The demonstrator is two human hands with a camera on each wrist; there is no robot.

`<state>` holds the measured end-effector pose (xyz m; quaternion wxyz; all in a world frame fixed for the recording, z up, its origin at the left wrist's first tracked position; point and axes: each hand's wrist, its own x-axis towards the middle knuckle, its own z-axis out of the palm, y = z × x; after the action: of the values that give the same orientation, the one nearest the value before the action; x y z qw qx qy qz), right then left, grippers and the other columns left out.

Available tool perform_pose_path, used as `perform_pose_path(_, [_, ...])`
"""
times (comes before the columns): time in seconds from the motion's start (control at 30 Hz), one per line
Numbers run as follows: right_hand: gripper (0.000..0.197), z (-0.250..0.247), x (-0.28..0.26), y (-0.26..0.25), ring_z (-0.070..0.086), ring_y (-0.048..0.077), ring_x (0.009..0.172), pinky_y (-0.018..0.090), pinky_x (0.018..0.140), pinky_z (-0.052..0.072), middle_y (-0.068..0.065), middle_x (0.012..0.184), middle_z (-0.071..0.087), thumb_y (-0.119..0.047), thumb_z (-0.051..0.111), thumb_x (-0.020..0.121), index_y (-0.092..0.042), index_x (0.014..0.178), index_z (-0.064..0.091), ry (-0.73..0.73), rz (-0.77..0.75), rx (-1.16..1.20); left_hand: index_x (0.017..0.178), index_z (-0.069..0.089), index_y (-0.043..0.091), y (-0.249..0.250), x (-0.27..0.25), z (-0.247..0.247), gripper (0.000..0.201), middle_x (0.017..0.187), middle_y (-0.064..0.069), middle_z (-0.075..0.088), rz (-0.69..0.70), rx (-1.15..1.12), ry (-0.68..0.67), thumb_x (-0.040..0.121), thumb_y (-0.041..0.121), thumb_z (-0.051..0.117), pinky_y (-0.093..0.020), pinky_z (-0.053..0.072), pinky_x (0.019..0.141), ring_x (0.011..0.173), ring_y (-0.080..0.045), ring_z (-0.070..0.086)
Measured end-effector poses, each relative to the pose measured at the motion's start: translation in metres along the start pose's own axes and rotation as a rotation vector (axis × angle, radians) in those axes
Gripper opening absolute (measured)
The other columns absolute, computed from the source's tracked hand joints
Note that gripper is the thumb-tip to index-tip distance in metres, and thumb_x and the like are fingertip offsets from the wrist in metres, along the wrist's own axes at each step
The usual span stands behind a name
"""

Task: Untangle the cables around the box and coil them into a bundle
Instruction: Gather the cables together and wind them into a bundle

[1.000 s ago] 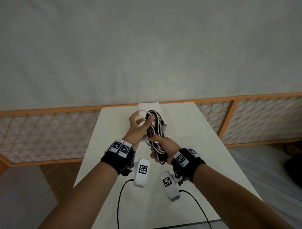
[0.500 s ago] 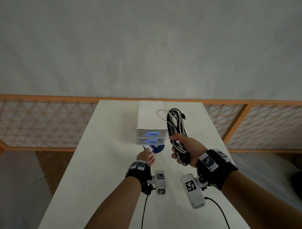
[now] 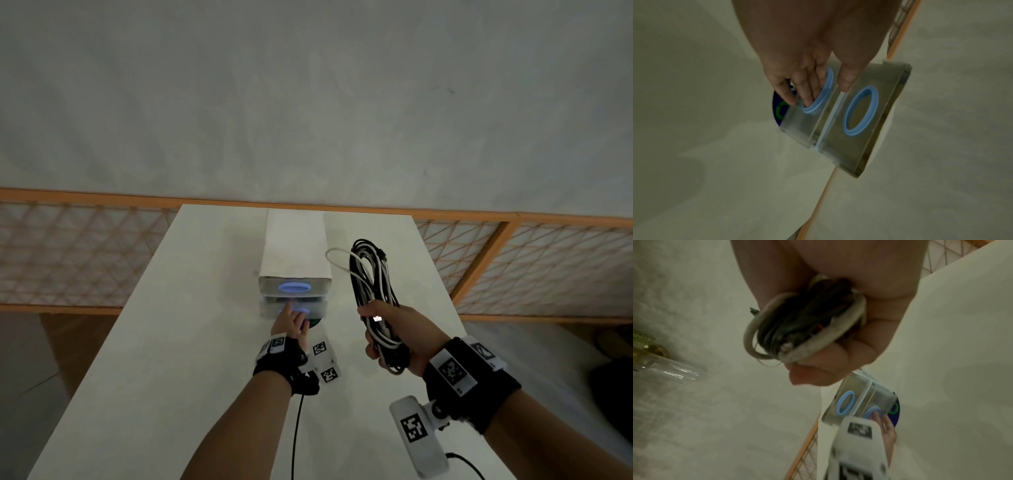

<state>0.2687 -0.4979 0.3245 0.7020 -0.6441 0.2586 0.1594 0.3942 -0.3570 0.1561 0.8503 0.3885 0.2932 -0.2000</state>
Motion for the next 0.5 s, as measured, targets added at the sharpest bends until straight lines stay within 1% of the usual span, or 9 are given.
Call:
perform_pose_path(0.07, [0.02, -0.002, -0.005, 0.003, 0.055, 0.027, 0.049, 0.024, 0.043, 0.042, 0.011, 0.056, 0.053, -0.021, 0.064, 0.082, -0.006, 0.072, 0.056, 0.013, -0.009, 0.0, 0.132, 0.046, 0.0, -0.01, -0.014, -0.014, 0.043, 0.105, -0.011, 0.064, -0.008, 0.004, 0.035, 0.096, 0.024, 0.051, -0.032, 0.045, 0.097, 0.101, -0.036, 0.059])
perform_pose_path(0.1, [0.02, -0.003, -0.008, 0.004, 0.055, 0.027, 0.049, 0.025, 0.043, 0.042, 0.011, 0.057, 0.054, -0.021, 0.064, 0.082, -0.005, 0.073, 0.056, 0.017, -0.013, 0.001, 0.125, 0.051, 0.002, -0.016, -0.026, -0.023, 0.035, 0.089, -0.009, 0.065, -0.021, 0.032, 0.044, 0.096, 0.022, 0.052, -0.03, 0.048, 0.089, 0.091, -0.038, 0.06])
perform_pose_path(0.17, [0.02, -0.003, -0.013, 0.008, 0.055, 0.027, 0.049, 0.026, 0.043, 0.042, 0.011, 0.056, 0.054, -0.022, 0.064, 0.082, -0.005, 0.075, 0.055, 0.018, -0.013, 0.006, 0.103, 0.056, 0.005, -0.03, -0.046, -0.045, 0.02, 0.067, -0.004, 0.07, -0.05, 0.113, 0.049, 0.096, 0.024, 0.052, -0.024, 0.05, 0.068, 0.075, -0.024, 0.058])
perform_pose_path(0.2, [0.02, -0.003, -0.016, 0.011, 0.055, 0.027, 0.049, 0.026, 0.043, 0.041, 0.011, 0.056, 0.053, -0.022, 0.064, 0.082, -0.005, 0.076, 0.055, 0.018, -0.011, 0.01, 0.094, 0.057, 0.006, -0.037, -0.056, -0.057, 0.018, 0.064, -0.002, 0.071, -0.073, 0.13, 0.051, 0.096, 0.023, 0.051, -0.024, 0.048, 0.064, 0.077, -0.018, 0.057])
perform_pose_path(0.27, [0.019, -0.001, -0.02, 0.017, 0.054, 0.027, 0.048, 0.025, 0.041, 0.041, 0.011, 0.056, 0.053, -0.022, 0.064, 0.083, -0.005, 0.077, 0.055, 0.02, -0.003, 0.021, 0.091, 0.059, 0.012, -0.051, -0.073, -0.076, 0.016, 0.08, -0.002, 0.071, -0.08, 0.126, 0.035, 0.098, 0.019, 0.047, -0.027, 0.046, 0.071, 0.085, -0.013, 0.057])
perform_pose_path(0.33, [0.02, 0.003, -0.024, 0.022, 0.054, 0.027, 0.048, 0.024, 0.04, 0.041, 0.012, 0.056, 0.052, -0.02, 0.064, 0.083, -0.004, 0.075, 0.055, 0.018, 0.007, 0.025, 0.104, 0.059, 0.015, -0.06, -0.086, -0.085, 0.016, 0.102, -0.002, 0.065, -0.05, 0.09, 0.005, 0.098, 0.015, 0.044, -0.034, 0.044, 0.085, 0.093, -0.011, 0.058])
perform_pose_path(0.4, [0.02, 0.009, -0.026, 0.028, 0.053, 0.027, 0.048, 0.024, 0.04, 0.043, 0.013, 0.056, 0.052, -0.017, 0.064, 0.083, -0.003, 0.073, 0.055, 0.028, 0.012, 0.012, 0.116, 0.056, 0.015, -0.059, -0.097, -0.089, 0.022, 0.112, -0.004, 0.062, -0.009, 0.086, 0.003, 0.097, 0.014, 0.045, -0.036, 0.041, 0.091, 0.101, -0.015, 0.058])
perform_pose_path(0.47, [0.019, 0.014, -0.021, 0.035, 0.051, 0.028, 0.046, 0.025, 0.042, 0.045, 0.013, 0.055, 0.051, -0.015, 0.066, 0.082, -0.002, 0.071, 0.057, 0.035, 0.023, -0.029, 0.116, 0.055, 0.009, -0.056, -0.099, -0.09, 0.021, 0.11, -0.009, 0.061, -0.063, 0.157, 0.029, 0.097, 0.014, 0.046, -0.036, 0.043, 0.088, 0.101, -0.024, 0.059])
perform_pose_path(0.5, [0.019, 0.017, -0.016, 0.038, 0.05, 0.027, 0.044, 0.027, 0.044, 0.046, 0.013, 0.053, 0.051, -0.015, 0.067, 0.081, -0.001, 0.071, 0.057, 0.036, 0.036, -0.053, 0.112, 0.055, 0.005, -0.052, -0.106, -0.091, 0.019, 0.104, -0.011, 0.062, -0.097, 0.233, 0.035, 0.097, 0.013, 0.047, -0.036, 0.046, 0.081, 0.095, -0.027, 0.06])
